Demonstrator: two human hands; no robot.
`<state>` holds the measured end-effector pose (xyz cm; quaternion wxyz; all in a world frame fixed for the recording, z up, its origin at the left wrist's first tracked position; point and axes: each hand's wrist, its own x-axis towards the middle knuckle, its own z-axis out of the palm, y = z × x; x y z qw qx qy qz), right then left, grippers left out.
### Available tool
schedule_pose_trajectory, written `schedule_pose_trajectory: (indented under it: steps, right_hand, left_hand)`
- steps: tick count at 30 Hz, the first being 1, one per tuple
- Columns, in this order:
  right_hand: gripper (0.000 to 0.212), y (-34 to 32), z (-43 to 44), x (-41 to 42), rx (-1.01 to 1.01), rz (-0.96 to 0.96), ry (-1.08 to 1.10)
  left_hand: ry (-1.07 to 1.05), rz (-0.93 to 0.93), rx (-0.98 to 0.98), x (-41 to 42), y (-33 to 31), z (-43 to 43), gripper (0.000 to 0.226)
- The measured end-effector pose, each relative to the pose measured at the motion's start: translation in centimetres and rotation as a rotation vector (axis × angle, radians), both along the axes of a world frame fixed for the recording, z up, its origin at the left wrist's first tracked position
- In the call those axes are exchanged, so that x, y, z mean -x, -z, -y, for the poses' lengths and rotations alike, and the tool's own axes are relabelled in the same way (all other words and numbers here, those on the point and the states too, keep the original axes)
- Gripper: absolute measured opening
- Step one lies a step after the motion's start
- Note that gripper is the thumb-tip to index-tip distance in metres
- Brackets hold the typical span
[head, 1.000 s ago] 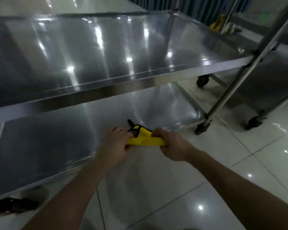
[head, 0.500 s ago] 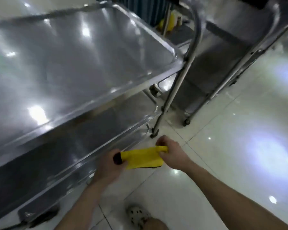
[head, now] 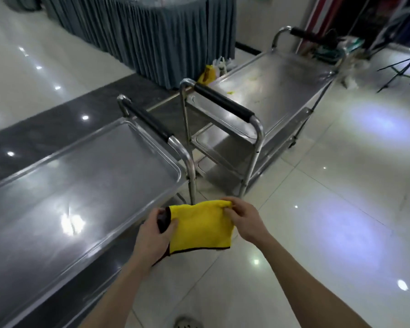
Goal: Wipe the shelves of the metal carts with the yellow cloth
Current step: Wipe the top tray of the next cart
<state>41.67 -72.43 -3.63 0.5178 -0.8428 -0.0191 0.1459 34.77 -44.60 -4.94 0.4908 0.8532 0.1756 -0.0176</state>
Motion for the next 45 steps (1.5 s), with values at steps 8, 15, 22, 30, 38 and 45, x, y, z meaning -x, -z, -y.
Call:
schedule_pose_trajectory:
  steps: [8, 15, 22, 30, 38, 45]
  right_hand:
    - [0.038, -5.5, 5.6, -0.2, -0.161, 0.059, 0.06]
    - [0.039, -10.0, 11.9, -1.6, -0.047, 0.153, 0.053]
    - [0.012, -11.9, 17.2, -6.8, -0.041, 0.24, 0.076]
    - [0.056, -9.4, 24.8, -20.2, 0.074, 0.213, -0.089]
    - [0.053, -6.1, 31.0, -35.1, 0.208, 0.188, -0.229]
    - [0.047, -4.5, 30.5, -42.5, 0.185, 0.175, -0.236]
  left_hand:
    - [-0.036, 0.151, 0.018, -1.4, -8.0, 7.6, 0.043]
    - [0.001, 0.254, 0.047, -2.7, -10.1, 13.5, 0.024]
    - [0.036, 0.219, 0.052, -7.1, -11.9, 19.5, 0.024]
    - [-0.01, 0.089, -0.009, -19.3, -9.3, 27.9, 0.04]
    - [-0.07, -0.13, -0.024, -31.2, -6.1, 37.3, 0.059]
    - [-0.116, -0.167, -0.086, -37.1, -5.5, 38.1, 0.067]
